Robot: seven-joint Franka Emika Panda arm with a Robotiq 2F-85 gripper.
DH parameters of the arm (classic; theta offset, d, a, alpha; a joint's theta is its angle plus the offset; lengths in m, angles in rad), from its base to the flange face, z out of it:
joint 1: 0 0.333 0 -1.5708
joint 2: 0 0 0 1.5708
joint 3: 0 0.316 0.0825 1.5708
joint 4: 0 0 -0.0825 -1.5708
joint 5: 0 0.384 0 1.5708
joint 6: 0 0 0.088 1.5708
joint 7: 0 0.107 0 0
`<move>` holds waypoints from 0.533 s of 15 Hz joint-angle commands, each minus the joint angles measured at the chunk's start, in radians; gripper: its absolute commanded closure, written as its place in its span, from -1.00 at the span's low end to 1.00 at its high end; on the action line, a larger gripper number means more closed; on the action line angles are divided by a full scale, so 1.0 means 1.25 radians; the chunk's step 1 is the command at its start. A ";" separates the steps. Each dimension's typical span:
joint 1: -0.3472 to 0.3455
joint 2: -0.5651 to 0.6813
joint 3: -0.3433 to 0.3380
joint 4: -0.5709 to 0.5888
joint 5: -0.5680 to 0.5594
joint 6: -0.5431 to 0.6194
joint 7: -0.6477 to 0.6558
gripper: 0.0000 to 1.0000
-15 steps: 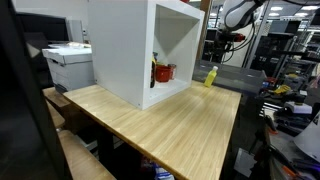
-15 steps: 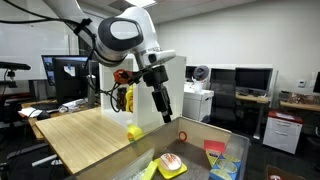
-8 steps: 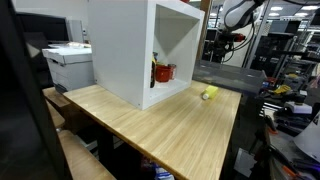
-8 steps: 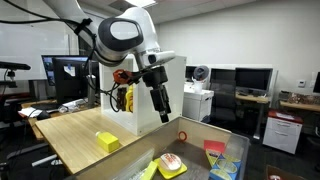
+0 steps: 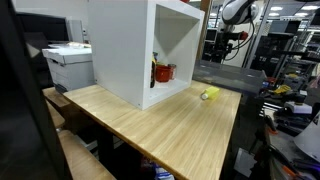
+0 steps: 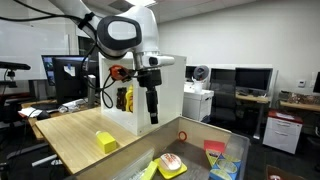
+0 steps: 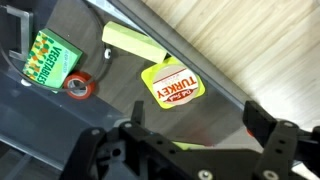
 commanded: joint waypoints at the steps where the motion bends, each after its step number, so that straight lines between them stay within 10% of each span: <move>1: -0.021 -0.054 0.014 -0.044 0.011 0.002 -0.109 -1.00; 8: -0.011 -0.113 0.043 -0.114 -0.009 -0.042 -0.252 -1.00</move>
